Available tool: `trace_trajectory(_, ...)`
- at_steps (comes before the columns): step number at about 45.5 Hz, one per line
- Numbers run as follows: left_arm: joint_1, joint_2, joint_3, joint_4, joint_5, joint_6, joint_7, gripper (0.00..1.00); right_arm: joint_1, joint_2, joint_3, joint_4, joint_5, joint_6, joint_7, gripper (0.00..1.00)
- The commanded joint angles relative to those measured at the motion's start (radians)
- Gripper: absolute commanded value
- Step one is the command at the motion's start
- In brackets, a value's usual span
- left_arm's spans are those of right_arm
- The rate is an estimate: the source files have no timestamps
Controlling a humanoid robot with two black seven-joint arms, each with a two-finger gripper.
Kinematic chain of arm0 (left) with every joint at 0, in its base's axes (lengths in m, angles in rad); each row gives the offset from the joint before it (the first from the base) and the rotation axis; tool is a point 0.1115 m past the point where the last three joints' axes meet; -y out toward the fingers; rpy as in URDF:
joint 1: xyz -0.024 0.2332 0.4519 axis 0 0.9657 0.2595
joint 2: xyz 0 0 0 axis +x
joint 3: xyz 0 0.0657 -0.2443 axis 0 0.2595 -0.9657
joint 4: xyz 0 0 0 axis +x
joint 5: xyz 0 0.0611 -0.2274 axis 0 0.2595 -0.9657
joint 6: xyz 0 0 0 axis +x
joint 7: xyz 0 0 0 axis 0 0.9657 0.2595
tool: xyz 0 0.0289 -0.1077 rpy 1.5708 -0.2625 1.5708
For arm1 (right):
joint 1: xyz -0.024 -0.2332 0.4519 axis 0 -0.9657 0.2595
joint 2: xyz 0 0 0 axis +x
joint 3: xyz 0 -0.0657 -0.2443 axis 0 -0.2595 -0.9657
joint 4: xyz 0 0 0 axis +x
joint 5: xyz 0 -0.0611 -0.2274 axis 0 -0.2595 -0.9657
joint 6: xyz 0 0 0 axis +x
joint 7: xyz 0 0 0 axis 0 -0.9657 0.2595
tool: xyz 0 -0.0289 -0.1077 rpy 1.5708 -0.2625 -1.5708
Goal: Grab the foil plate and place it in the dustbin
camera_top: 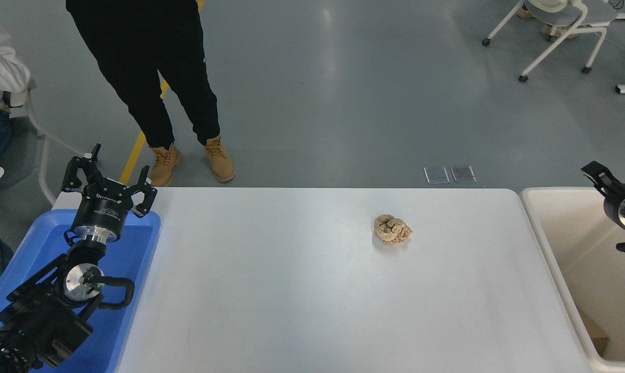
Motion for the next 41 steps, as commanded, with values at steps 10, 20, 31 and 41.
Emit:
trace_trajectory(10,0.000,0.000,0.002,0.001,0.000,0.005,0.000,0.99,0.283,0.258,-0.101,0.072,-0.108,0.369,-0.002,1.00)
trace_trajectory(20,0.000,0.000,0.002,0.001,0.000,0.005,0.000,0.99,0.451,0.231,-0.111,0.354,-0.187,0.459,-0.003,1.00)
trace_trajectory(31,0.000,0.000,0.002,0.001,0.000,0.005,0.000,0.99,0.609,0.172,-0.165,0.621,-0.208,0.485,-0.008,1.00)
trace_trajectory(41,0.000,0.000,0.002,0.001,0.000,0.005,0.000,0.99,0.816,0.134,-0.235,0.861,-0.239,0.502,-0.028,1.00)
